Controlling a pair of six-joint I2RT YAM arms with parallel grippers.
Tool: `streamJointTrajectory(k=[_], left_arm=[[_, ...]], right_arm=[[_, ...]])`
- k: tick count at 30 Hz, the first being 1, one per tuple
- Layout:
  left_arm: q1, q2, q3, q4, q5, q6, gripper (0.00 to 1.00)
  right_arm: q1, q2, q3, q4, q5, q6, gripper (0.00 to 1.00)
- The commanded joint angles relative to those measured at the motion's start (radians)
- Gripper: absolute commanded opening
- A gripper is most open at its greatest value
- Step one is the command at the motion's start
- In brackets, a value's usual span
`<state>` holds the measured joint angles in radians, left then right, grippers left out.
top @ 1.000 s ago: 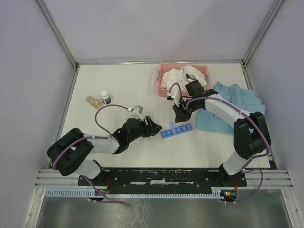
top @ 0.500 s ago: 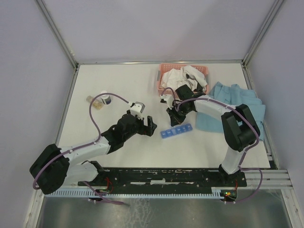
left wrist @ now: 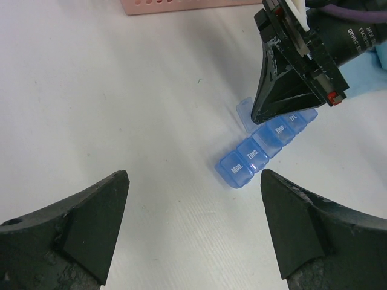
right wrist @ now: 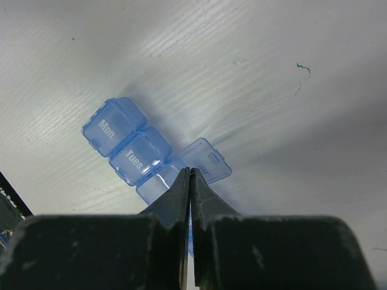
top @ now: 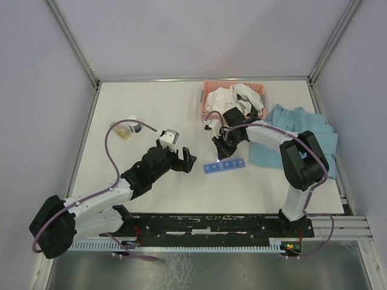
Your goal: Sort the pills into containers
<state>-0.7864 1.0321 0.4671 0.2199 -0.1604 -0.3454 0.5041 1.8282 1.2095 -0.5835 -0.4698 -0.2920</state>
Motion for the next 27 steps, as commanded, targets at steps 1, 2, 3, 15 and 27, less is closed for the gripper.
streamJointTrajectory(k=[1, 2, 3, 15, 27], left_arm=[[0.007, -0.022, -0.02, 0.061, -0.017, 0.013, 0.95], [0.007, -0.023, -0.024, 0.064, -0.016, 0.009, 0.95], [0.008, -0.023, -0.028, 0.067, -0.015, 0.005, 0.95], [0.126, -0.038, -0.08, 0.144, 0.05, -0.044, 0.93], [0.551, 0.02, -0.034, 0.217, 0.167, -0.2, 0.91]], right_arm=[[0.005, -0.027, 0.051, -0.02, -0.054, -0.034, 0.07], [0.004, -0.034, 0.058, -0.034, -0.08, -0.048, 0.07], [0.001, -0.041, 0.064, -0.053, -0.102, -0.065, 0.08], [-0.054, -0.11, 0.119, -0.252, -0.285, -0.267, 0.18], [-0.09, -0.248, 0.088, -0.278, -0.279, -0.33, 0.24]])
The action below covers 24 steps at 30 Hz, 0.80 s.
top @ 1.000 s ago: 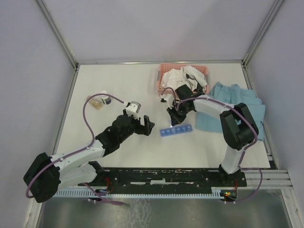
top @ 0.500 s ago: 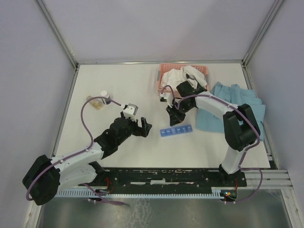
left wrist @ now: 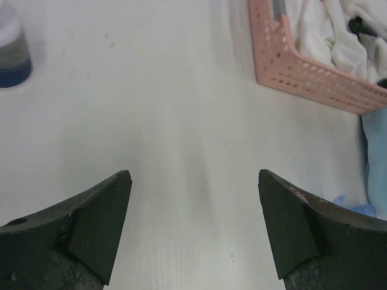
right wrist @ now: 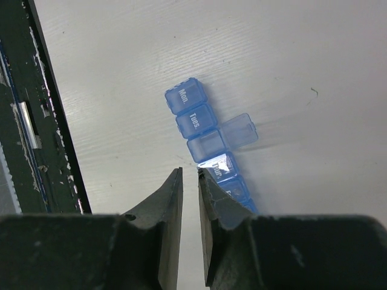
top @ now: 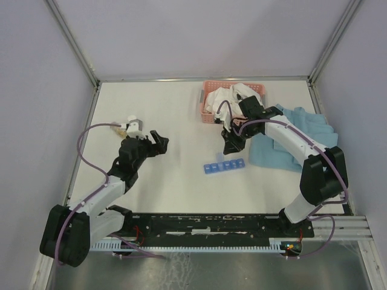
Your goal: Sort the pills into containers
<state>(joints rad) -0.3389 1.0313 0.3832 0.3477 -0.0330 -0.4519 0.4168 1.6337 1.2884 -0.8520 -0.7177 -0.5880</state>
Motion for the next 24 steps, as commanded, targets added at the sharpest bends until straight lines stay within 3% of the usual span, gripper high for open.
streamJointTrajectory(k=[1, 6, 16, 24], left_arm=[[0.138, 0.036, 0.056, 0.108, 0.052, -0.111, 0.91], [0.238, 0.122, 0.152, 0.081, -0.007, -0.108, 0.89], [0.218, 0.41, 0.605, -0.413, -0.534, 0.019, 0.9], [0.22, 0.616, 0.837, -0.52, -0.5, 0.105, 0.87]], right_arm=[[-0.003, -0.054, 0.01, -0.011, -0.033, -0.036, 0.24], [-0.003, -0.058, 0.012, -0.02, -0.036, -0.044, 0.25], [-0.003, -0.053, 0.017, -0.028, -0.05, -0.05, 0.25], [-0.003, -0.046, 0.017, -0.034, -0.057, -0.052, 0.25]])
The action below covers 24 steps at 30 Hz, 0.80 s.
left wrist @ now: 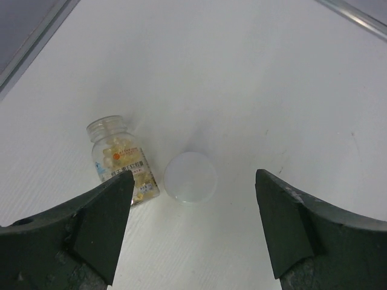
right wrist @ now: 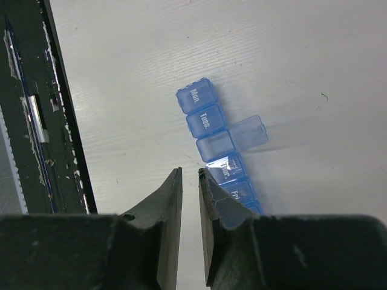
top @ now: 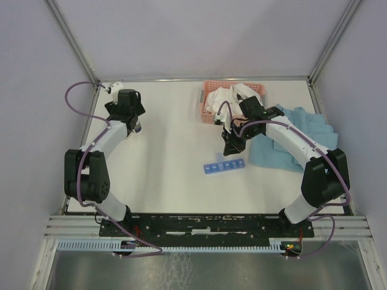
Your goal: Sort the pills into containers
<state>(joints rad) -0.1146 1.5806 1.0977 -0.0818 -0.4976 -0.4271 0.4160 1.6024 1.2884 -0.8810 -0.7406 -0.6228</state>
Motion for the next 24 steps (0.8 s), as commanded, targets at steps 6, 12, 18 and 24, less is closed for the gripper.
streamJointTrajectory(k=[6, 12, 18, 24], left_arm=[[-0.005, 0.197, 0.235, -0.18, -0.001, 0.123, 0.79], [-0.005, 0.239, 0.245, -0.196, -0.01, 0.125, 0.78], [-0.004, 0.26, 0.246, -0.207, 0.006, 0.118, 0.65], [-0.004, 0.266, 0.239, -0.214, 0.007, 0.106, 0.65]], right_arm=[[-0.002, -0.004, 0.019, -0.011, -0.043, -0.019, 0.25], [-0.002, 0.002, 0.022, -0.02, -0.046, -0.025, 0.25], [-0.002, 0.005, 0.025, -0.026, -0.048, -0.026, 0.25], [-0.002, 0.007, 0.025, -0.027, -0.049, -0.027, 0.25]])
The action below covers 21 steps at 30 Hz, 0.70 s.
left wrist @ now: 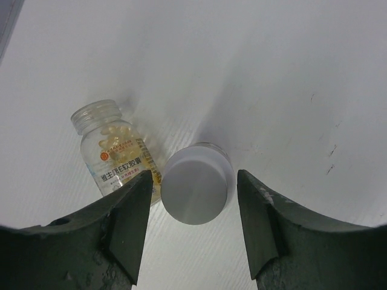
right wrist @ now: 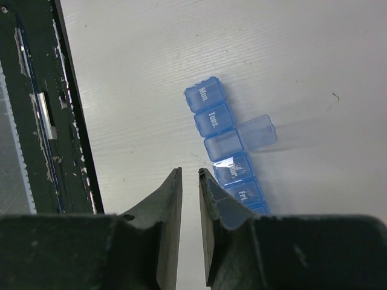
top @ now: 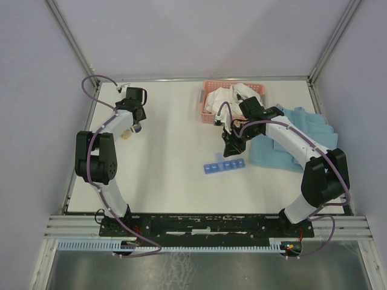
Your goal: Sort the pills into containers
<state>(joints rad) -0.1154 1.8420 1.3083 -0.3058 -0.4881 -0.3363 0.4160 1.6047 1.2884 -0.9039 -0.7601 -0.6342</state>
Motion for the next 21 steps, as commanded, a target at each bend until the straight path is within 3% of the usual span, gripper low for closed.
streamJointTrajectory(k=[1, 3, 7, 11, 13, 17, 21], left_arm=[[-0.003, 0.005, 0.029, 0.01, -0.003, 0.014, 0.64], [-0.003, 0.002, 0.029, 0.008, 0.001, 0.014, 0.63], [-0.003, -0.009, 0.031, 0.007, 0.014, 0.01, 0.5], [-0.004, -0.026, 0.031, -0.004, 0.032, 0.004, 0.26], [-0.005, -0.055, 0.022, -0.009, 0.065, -0.003, 0.19], [-0.015, -0.158, -0.029, 0.021, 0.201, -0.025, 0.13], [-0.053, -0.271, -0.119, 0.075, 0.386, -0.053, 0.09]], right_arm=[[-0.002, 0.006, 0.026, -0.005, -0.03, -0.016, 0.25], [-0.002, 0.006, 0.026, -0.007, -0.03, -0.018, 0.25], [-0.002, 0.007, 0.027, -0.008, -0.031, -0.019, 0.25], [-0.002, 0.01, 0.028, -0.011, -0.033, -0.021, 0.25], [-0.002, 0.011, 0.028, -0.013, -0.033, -0.023, 0.25], [-0.002, 0.012, 0.027, -0.015, -0.041, -0.028, 0.25], [-0.003, 0.007, 0.024, -0.014, -0.061, -0.034, 0.34]])
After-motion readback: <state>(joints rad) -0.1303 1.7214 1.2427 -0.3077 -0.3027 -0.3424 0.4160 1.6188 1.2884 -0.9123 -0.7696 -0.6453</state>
